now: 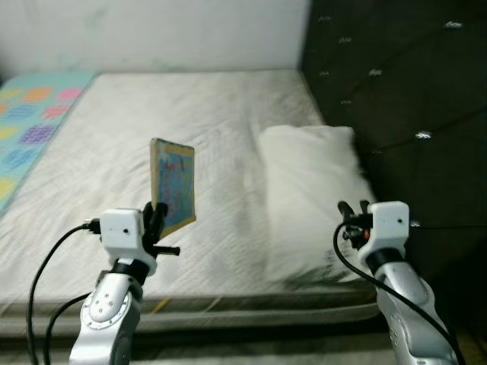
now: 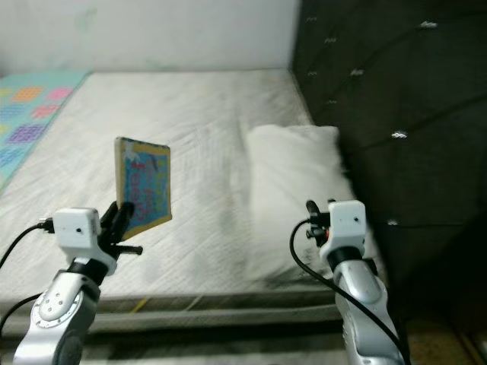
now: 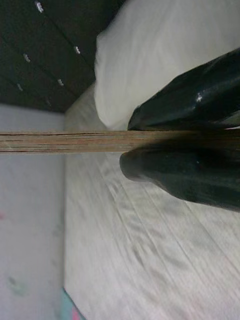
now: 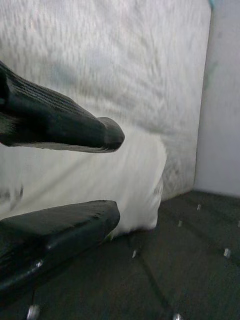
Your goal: Clean up the room
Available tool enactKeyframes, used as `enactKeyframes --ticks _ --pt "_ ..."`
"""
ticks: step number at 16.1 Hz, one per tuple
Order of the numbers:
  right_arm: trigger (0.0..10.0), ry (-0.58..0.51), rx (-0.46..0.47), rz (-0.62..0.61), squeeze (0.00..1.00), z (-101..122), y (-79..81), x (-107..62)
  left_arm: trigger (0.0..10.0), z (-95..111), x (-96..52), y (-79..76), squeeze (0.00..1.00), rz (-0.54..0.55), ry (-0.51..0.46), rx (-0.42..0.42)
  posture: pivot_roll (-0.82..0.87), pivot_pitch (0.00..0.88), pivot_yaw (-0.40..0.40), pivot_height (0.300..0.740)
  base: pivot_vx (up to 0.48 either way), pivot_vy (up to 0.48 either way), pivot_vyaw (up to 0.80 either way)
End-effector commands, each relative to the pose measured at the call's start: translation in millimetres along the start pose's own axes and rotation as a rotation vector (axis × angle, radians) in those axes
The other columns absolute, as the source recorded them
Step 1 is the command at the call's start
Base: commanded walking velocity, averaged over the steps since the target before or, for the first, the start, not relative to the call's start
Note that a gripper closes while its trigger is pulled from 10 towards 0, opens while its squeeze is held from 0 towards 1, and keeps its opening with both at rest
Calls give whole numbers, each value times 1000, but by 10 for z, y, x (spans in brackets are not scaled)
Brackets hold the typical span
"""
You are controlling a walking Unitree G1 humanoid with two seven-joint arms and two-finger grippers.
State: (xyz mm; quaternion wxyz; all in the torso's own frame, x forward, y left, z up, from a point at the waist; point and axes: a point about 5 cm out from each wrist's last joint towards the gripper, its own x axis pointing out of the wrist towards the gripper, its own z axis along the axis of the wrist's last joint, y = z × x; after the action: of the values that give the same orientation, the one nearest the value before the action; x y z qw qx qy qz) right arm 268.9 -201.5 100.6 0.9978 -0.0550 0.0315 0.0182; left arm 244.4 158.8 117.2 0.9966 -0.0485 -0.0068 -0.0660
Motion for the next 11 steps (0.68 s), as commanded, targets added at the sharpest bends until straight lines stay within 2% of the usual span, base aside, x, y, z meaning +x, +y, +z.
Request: enactKeyframes --ticks 1,2,5,8,11 --pt "10000 -15 2 2 0 30 -1 3 10000 97 8 -38 0 -30 -48 9 -179 10 28 740 266 0 0" --pt "10000 -12 2 0 0 16 -6 -8 10000 93 11 -38 0 -28 -44 11 -179 10 28 740 255 0 0" --pt "10000 -8 1 -1 0 7 -5 -9 10000 52 41 1 0 44 -9 -16 -178 10 28 740 0 0 0" --pt "10000 -9 0 1 0 7 -7 -8 10000 34 41 25 0 72 6 -31 -176 10 25 740 0 0 0" --pt "10000 -9 -4 4 0 11 -5 -1 10000 41 45 -8 0 49 7 -45 -177 10 23 740 0 419 0"
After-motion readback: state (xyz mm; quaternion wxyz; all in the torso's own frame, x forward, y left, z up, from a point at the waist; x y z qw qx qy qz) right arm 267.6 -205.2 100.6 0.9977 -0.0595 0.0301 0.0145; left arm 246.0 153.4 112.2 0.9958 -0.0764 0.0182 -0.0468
